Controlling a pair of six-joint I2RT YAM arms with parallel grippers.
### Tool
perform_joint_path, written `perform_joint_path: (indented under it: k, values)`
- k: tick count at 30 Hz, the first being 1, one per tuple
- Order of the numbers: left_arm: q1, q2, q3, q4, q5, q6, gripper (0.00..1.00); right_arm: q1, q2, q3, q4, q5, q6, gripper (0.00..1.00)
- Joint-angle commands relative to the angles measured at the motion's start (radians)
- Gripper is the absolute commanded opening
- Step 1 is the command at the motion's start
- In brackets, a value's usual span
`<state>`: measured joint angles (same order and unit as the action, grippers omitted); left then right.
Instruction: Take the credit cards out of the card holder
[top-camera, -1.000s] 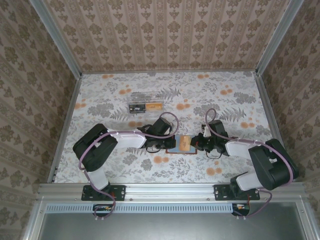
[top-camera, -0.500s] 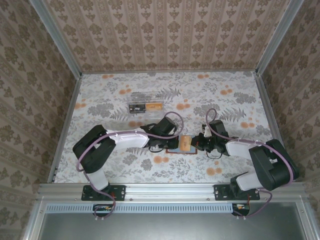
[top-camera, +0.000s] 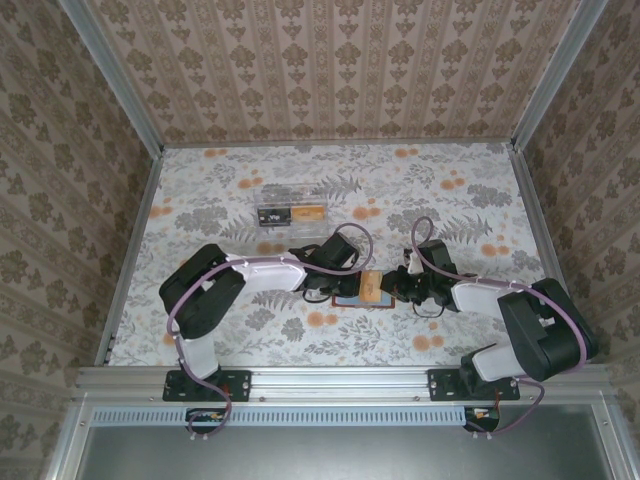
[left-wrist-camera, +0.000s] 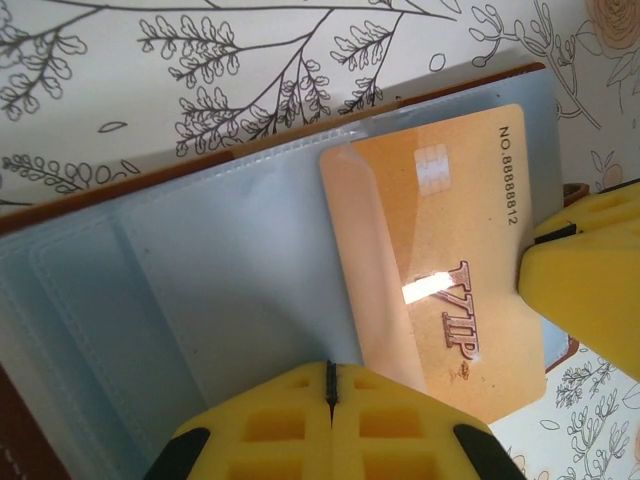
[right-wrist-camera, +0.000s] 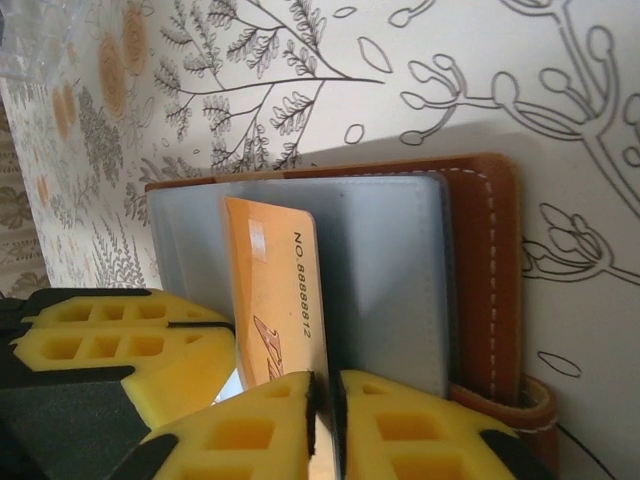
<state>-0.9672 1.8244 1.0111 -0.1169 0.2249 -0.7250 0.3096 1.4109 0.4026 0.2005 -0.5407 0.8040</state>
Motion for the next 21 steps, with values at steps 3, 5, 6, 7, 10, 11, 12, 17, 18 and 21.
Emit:
perform_joint_path:
  k: [3,5,6,7,10,11,12,17,18,21]
  values:
    - [0.004,0.018,-0.018,-0.009,0.005,0.003,0.00,0.009,0.038,-0.017,0.006,-0.009,0.001,0.21]
    - [0.004,0.016,-0.019,-0.009,0.005,0.002,0.00,0.014,0.045,-0.016,0.017,-0.011,0.006,0.20]
    - [0.004,0.016,-0.019,-0.009,0.005,0.003,0.00,0.016,0.049,-0.013,0.020,-0.014,0.007,0.19]
    - [0.003,0.015,-0.020,-0.009,0.004,0.003,0.00,0.016,0.050,-0.013,0.023,-0.014,0.007,0.19]
    - [0.004,0.013,-0.020,-0.010,0.003,0.004,0.00,0.016,0.045,-0.014,0.018,-0.012,0.006,0.11]
    - [0.003,0.014,-0.021,-0.011,0.004,0.003,0.00,0.016,0.040,-0.015,0.014,-0.009,0.005,0.06]
    - [0.004,0.012,-0.021,-0.012,0.002,0.003,0.00,0.017,0.033,-0.015,0.002,-0.006,0.002,0.00]
    - [0.007,0.000,-0.031,-0.019,-0.007,0.002,0.00,-0.006,-0.078,-0.031,-0.108,0.056,-0.025,0.00]
    - [0.010,-0.002,-0.033,-0.018,-0.008,0.001,0.00,-0.017,-0.102,-0.035,-0.131,0.063,-0.030,0.00]
    - [0.018,-0.016,-0.047,-0.015,-0.009,0.002,0.00,-0.052,-0.188,-0.050,-0.202,0.085,-0.048,0.00]
